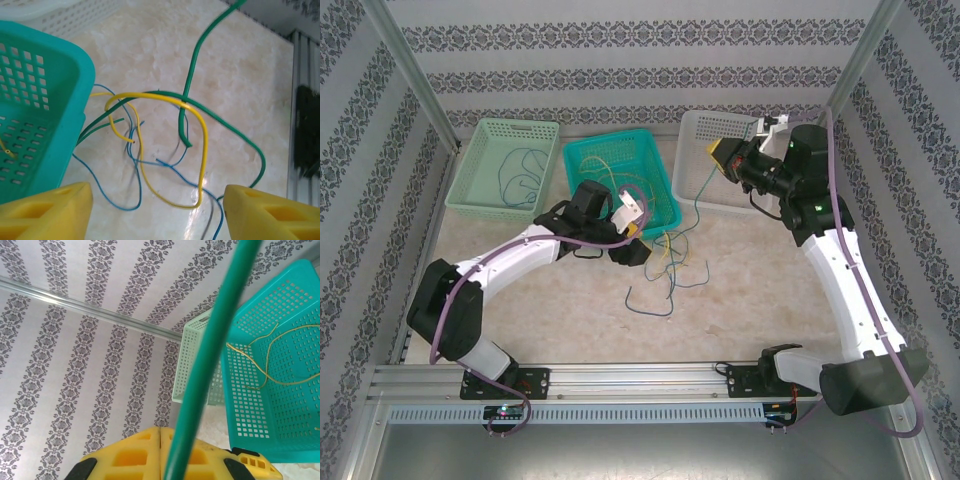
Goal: Untangle the cables
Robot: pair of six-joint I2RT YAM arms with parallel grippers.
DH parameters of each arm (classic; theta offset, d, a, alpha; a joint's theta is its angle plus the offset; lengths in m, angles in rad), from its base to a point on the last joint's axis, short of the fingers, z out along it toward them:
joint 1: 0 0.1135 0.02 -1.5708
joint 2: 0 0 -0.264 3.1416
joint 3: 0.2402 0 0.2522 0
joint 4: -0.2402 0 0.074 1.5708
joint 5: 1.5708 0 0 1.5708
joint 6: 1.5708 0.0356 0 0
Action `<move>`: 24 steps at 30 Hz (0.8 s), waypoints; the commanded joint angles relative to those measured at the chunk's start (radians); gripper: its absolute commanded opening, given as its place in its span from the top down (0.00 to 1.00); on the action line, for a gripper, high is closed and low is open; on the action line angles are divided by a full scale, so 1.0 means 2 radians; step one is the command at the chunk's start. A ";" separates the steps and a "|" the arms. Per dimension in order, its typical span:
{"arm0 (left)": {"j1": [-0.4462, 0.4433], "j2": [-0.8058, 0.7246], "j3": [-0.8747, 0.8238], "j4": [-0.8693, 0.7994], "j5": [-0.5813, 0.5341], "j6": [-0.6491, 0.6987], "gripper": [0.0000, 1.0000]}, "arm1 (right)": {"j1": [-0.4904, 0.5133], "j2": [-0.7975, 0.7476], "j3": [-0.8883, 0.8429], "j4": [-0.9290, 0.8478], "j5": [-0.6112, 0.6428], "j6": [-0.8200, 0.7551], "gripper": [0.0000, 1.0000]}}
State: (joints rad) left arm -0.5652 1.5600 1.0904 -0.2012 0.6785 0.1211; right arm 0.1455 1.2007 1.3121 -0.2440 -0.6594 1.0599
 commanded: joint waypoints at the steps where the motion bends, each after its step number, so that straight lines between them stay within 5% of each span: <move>1: -0.016 -0.012 -0.030 0.065 0.013 -0.052 0.31 | -0.005 -0.018 0.013 0.008 0.017 0.004 1.00; 6: -0.046 -0.010 -0.043 0.077 0.015 -0.069 0.27 | -0.005 -0.019 0.007 0.019 0.031 0.017 1.00; 13: -0.059 0.012 -0.051 0.202 0.027 -0.188 0.23 | -0.003 -0.033 -0.006 0.019 0.046 0.018 1.00; 24: -0.084 0.057 -0.005 0.197 -0.006 -0.274 0.15 | 0.005 -0.043 -0.017 0.024 0.071 0.019 1.00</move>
State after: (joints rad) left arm -0.7189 1.6581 1.0435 0.1486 0.6937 -0.3496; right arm 0.1467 1.1248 1.2915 -0.2348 -0.5381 1.0920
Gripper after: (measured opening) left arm 0.846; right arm 0.064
